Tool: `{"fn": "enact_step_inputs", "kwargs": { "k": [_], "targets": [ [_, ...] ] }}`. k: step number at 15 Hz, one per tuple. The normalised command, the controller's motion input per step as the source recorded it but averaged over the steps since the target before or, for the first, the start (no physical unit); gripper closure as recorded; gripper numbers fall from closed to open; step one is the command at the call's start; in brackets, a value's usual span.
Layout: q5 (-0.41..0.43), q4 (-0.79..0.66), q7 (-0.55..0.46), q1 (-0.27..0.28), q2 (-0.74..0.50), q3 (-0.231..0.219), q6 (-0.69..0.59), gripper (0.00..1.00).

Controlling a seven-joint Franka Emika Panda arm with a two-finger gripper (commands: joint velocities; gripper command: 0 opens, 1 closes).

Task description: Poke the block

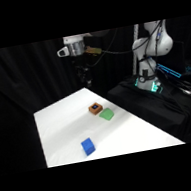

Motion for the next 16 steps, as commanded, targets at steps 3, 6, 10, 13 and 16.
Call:
{"fn": "enact_step_inputs", "kwargs": {
  "k": [3,6,10,13,16],
  "targets": [
    [0.076,-0.20,-0.14,-0.108,-0.26,-0.090,0.07,0.00],
    [0.080,-0.24,-0.14,-0.100,-0.24,-0.082,0.17,0.26],
    [0.098,-0.23,-0.15,-0.090,-0.16,-0.073,0.24,0.60],
    [0.119,-0.22,-0.16,-0.058,-0.11,-0.039,0.26,0.84],
    [0.116,-0.18,-0.15,-0.034,-0.01,-0.013,0.32,0.99]
  ]
}}
